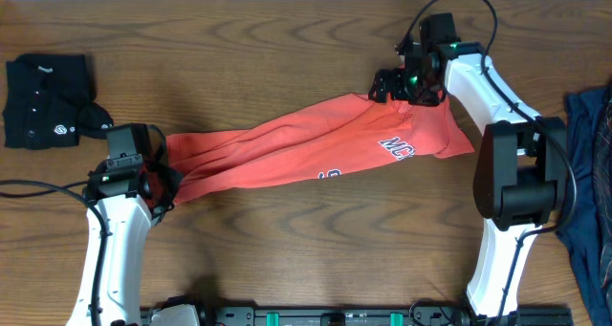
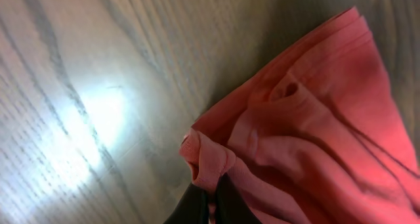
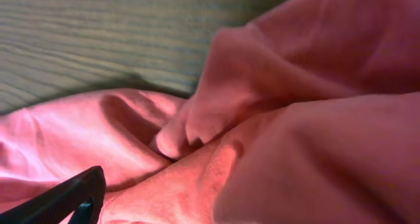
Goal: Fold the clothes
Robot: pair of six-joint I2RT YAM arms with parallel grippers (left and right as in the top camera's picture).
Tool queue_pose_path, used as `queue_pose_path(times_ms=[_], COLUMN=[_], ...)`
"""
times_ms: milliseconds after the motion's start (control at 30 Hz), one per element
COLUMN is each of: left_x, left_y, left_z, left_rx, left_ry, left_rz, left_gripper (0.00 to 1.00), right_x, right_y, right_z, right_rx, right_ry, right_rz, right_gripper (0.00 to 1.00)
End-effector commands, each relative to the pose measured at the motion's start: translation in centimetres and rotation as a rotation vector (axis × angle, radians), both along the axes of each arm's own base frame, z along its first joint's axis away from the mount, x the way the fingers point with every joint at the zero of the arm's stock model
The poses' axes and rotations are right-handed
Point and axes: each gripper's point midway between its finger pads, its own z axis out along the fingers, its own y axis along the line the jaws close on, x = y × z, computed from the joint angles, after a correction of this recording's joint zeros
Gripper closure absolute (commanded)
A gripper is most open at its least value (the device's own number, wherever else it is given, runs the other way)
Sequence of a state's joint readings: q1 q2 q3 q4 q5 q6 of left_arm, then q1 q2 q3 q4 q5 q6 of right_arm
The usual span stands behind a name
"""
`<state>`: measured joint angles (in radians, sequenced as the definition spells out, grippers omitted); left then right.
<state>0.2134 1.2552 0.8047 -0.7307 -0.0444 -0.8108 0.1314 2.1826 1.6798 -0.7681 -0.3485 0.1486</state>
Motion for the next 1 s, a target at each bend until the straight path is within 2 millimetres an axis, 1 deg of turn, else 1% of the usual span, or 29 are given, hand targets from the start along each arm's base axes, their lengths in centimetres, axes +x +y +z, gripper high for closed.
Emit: queue_pose_path(times_ms=[0,100,167,233,300,433,567,633,700,733,833,967], left_x=[0.4,0.6,0.9,1.4,2.1,3.8,4.7,5.1,5.5,5.7,6.6,7.9], left_y=[0.5,0.6,0.7,0.8,1.0,1.3,1.2,1.2,1.3,1.3,1.5,1.7], left_z=[0.3,0.4,0.5,0.6,0.5,-0.3,-2.0,-2.6,-3.2,-3.5,-3.9,-3.6], left_rx=[0.023,0.027,0.031,0.036,0.040,0.044,0.021,0.020,0.023,0.024,0.029,0.038], left_ry=[-0.009,-0.017,-0.030,-0.049,-0.067,-0.091,-0.071,-0.065,-0.063,-0.063,-0.083,-0.134], left_rz=[-0.005,-0.004,-0.003,-0.003,-0.003,-0.003,-0.011,-0.032,-0.041,-0.043,-0.044,-0.045], left_gripper=[0.94,0.94,0.94,0.93,0.92,0.92,0.83,0.83,0.69,0.67,0.67,0.68], right_x=[2.0,2.8,3.0,2.8,2.4,1.9,1.5,1.4,1.2,1.2,0.8,0.1], right_y=[0.3,0.4,0.4,0.8,1.2,2.8,3.8,4.1,4.3,4.3,4.4,4.2], right_z=[5.3,9.0,10.8,11.9,12.6,13.1,13.1,13.0,13.0,12.9,12.8,12.4], right_rx=[0.008,0.004,0.001,-0.004,-0.007,-0.010,-0.011,-0.011,-0.011,-0.015,-0.019,-0.031], right_ry=[-0.124,-0.182,-0.200,-0.206,-0.205,-0.209,-0.209,-0.207,-0.204,-0.201,-0.188,-0.155], right_rz=[0.008,0.031,0.049,0.070,0.089,0.134,0.155,0.160,0.165,0.166,0.170,0.170], right_gripper=[0.01,0.01,0.01,0.01,0.01,0.01,0.01,0.01,0.01,0.01,0.01,0.01])
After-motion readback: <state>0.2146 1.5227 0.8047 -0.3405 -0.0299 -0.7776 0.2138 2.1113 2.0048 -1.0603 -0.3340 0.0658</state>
